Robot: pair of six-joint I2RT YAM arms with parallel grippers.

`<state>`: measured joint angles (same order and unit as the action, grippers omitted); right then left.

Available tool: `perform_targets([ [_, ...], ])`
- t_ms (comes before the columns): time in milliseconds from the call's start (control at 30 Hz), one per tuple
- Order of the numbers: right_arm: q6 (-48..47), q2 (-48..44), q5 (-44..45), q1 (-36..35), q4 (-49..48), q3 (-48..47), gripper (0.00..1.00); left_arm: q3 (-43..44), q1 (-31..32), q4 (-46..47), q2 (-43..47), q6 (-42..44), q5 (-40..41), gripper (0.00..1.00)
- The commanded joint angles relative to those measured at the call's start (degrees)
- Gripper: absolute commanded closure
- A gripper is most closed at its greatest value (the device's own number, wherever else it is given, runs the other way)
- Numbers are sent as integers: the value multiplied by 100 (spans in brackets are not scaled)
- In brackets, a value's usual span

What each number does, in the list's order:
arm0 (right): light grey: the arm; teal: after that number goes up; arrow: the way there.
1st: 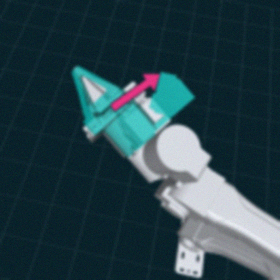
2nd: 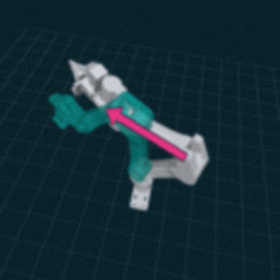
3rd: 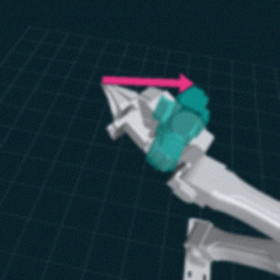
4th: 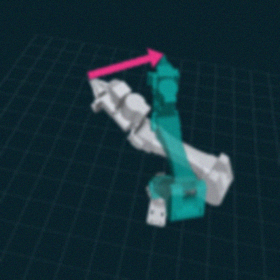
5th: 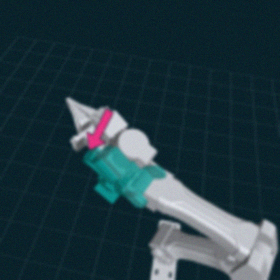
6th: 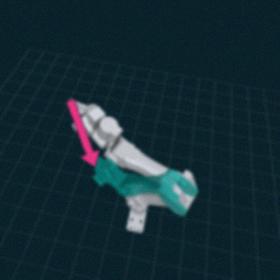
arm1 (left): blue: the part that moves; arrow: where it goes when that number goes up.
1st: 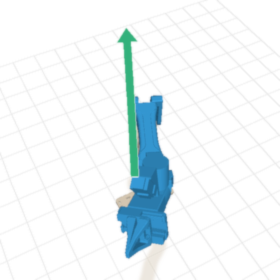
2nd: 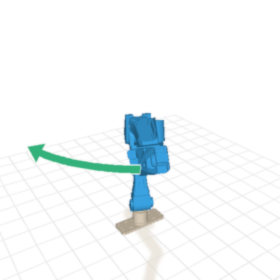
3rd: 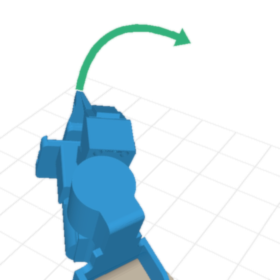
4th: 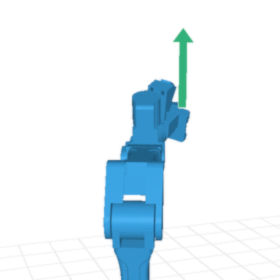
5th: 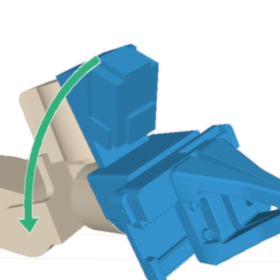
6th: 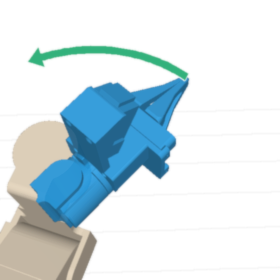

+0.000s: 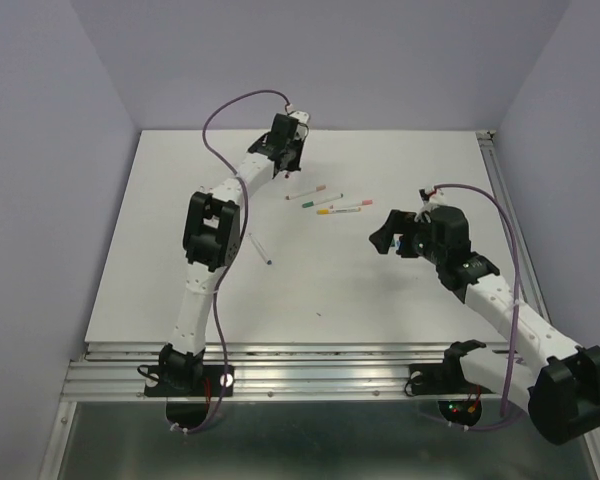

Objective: Open the pen caps

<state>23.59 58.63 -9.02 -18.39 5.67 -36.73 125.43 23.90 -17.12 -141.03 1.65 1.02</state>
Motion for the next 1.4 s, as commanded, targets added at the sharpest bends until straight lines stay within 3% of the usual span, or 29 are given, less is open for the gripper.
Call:
perform_targets([
  [0,92,-220,-399,20,-514,140,0,-798,-26,920,1987,-472,4,100],
  [133,347,-291,-469,20,-706,140,0,-2519,0,1579,3272,-1164,-241,100],
  [233,523,-370,-557,20,-769,157,0,-4416,18,2579,4607,-1666,-654,100],
  [267,549,-387,-670,11,-839,184,0,-5527,70,2939,4968,-2033,-847,100],
  [300,593,-414,-950,20,-1022,201,0,-6042,97,3596,5685,-2185,-936,100],
  [433,891,-362,-1682,-111,-1577,351,0,-8143,369,4366,7026,-2766,-1252,100],
  [733,1243,16,-1006,-1341,-2570,333,0,-9817,1423,5339,8073,-3652,-2052,100],
  [933,1666,438,-821,-1491,-3239,395,4,-10424,1855,6273,8100,-4295,-1991,100],
  [1133,1692,720,-479,-1895,-3265,263,28,-10293,2066,6414,7873,-4322,-2009,100],
  [1367,1841,764,-241,-1984,-3292,263,46,-10214,2145,6503,7670,-4340,-2000,100],
])
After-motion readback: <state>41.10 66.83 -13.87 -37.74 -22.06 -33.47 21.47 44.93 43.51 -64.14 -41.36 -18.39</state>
